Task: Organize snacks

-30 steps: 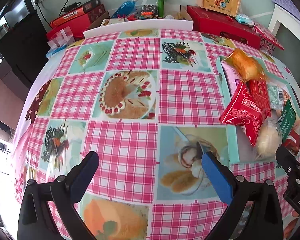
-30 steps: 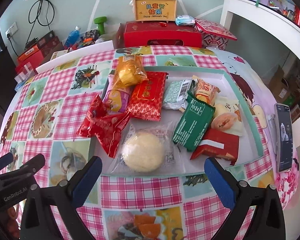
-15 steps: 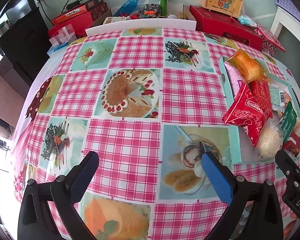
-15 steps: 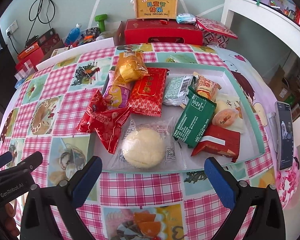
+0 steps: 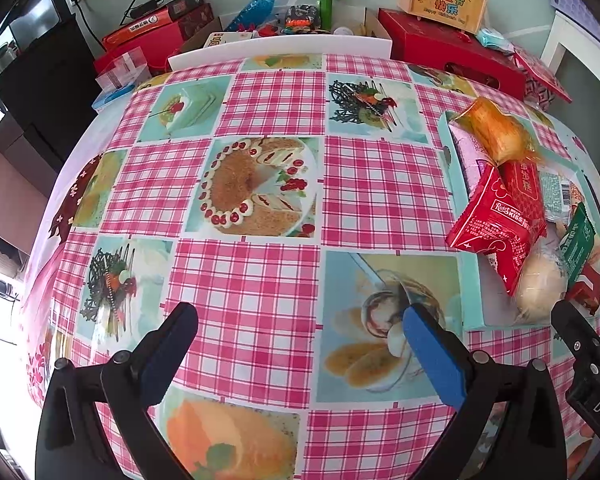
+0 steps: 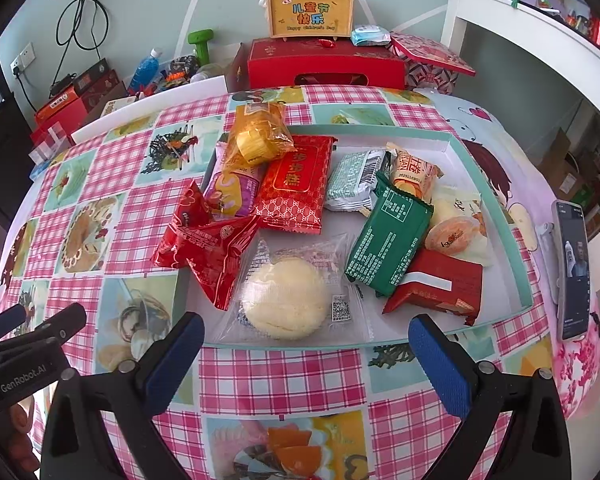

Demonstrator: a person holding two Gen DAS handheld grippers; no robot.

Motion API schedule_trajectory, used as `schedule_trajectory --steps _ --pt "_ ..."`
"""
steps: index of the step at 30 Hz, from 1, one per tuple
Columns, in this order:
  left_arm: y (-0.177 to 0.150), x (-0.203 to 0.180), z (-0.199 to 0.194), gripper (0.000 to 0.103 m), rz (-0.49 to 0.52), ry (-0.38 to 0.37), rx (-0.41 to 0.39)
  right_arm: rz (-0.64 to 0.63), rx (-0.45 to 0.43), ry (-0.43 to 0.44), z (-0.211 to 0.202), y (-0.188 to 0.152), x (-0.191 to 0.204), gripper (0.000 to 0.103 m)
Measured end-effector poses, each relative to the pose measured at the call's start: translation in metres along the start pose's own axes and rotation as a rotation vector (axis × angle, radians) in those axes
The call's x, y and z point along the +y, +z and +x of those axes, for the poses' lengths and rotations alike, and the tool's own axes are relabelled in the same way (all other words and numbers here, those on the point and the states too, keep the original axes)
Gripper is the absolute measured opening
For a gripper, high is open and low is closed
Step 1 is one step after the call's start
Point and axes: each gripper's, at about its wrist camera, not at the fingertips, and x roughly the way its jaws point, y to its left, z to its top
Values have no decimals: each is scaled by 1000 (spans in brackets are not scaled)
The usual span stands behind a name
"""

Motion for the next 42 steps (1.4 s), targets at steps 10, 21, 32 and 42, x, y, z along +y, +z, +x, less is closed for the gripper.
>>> schedule_trajectory --steps 10,21,32,42 --pt "0 -2 2 102 10 -4 6 1 0 0 1 0 0 103" --pt "0 -4 4 102 16 -10 9 3 1 0 2 0 -2 103" --pt "-1 -6 5 102 19 -10 11 3 1 1 2 0 -2 103" --pt "-1 -6 5 102 25 -13 10 3 2 1 2 0 -2 103"
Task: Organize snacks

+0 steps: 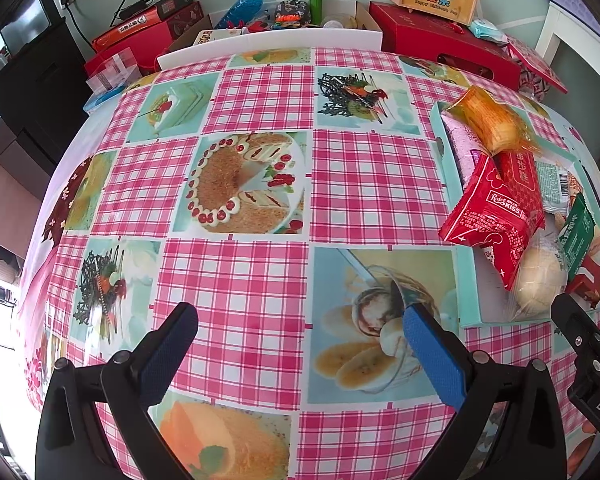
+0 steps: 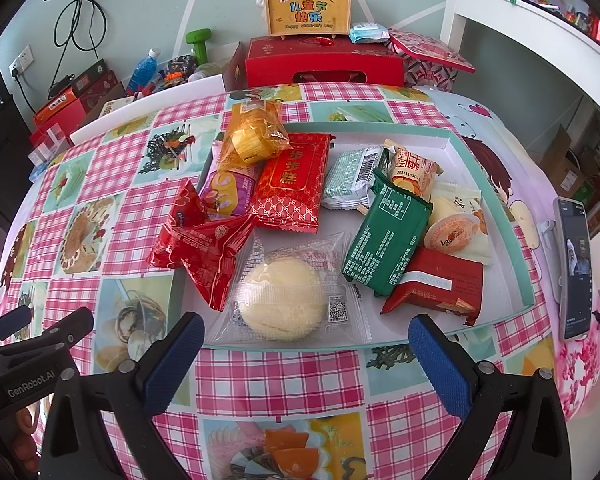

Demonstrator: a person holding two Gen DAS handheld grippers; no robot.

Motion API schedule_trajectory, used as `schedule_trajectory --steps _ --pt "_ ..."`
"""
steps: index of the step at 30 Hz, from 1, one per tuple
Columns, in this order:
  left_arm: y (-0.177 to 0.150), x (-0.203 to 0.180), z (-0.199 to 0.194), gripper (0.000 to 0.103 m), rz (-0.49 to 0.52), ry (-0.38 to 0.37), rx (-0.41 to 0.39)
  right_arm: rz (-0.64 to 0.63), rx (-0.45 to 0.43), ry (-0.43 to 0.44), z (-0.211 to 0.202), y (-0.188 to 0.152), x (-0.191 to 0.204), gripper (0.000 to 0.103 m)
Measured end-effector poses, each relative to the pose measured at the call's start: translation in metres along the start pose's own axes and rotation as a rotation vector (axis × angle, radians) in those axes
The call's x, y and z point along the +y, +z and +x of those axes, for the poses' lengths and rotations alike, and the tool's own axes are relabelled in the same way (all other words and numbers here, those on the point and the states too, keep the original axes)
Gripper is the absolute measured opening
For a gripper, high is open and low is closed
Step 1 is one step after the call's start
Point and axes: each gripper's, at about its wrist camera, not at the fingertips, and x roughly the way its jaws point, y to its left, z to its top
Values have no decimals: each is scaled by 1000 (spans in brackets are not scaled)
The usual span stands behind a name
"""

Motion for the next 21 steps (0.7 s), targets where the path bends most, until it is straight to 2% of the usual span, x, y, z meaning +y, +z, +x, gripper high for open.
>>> schedule_trajectory --steps 21 --pt "1 1 0 102 -4 -3 3 2 0 0 1 1 -1 103"
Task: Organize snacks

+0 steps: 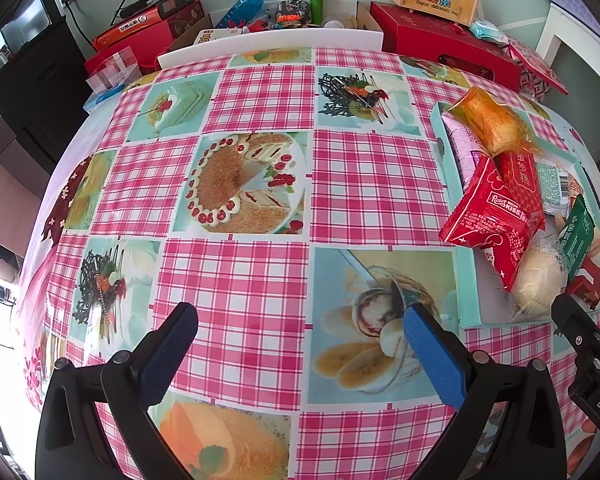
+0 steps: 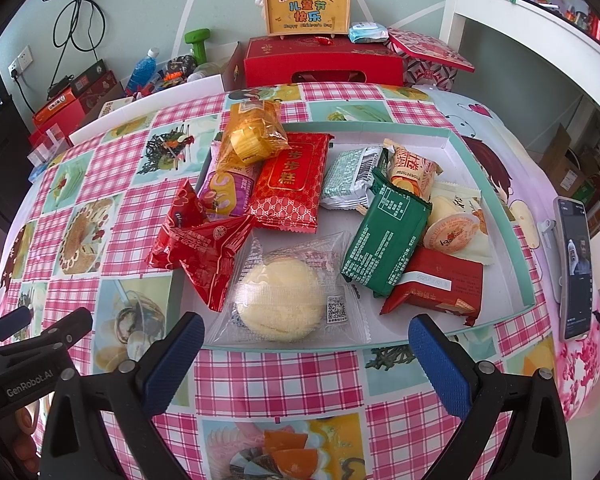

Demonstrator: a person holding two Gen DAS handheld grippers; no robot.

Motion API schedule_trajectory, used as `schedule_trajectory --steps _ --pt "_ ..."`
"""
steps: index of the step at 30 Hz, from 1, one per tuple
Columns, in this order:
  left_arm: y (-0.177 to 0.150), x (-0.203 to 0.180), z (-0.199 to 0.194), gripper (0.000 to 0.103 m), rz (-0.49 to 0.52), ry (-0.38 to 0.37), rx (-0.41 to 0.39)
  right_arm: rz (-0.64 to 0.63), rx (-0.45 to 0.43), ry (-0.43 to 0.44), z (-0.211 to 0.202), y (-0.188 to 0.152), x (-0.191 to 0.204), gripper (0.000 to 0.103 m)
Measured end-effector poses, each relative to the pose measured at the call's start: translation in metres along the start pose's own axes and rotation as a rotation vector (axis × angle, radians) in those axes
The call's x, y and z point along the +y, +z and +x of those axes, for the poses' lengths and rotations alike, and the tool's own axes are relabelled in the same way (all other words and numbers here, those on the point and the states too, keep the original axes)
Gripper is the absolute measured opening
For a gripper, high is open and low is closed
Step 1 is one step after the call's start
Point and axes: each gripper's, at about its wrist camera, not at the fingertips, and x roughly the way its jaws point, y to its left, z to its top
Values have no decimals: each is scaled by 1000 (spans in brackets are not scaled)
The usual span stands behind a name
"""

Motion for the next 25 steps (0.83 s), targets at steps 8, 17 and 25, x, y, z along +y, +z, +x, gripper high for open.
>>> schedule_trajectory --steps 8,17,25 --pt "1 0 0 102 1 0 2 17 3 -5 2 0 -4 103" --pt "0 0 0 102 0 2 -1 22 3 -6 1 0 -6 103" --pt "1 1 0 102 -2 -6 1 22 4 -6 1 0 -6 103"
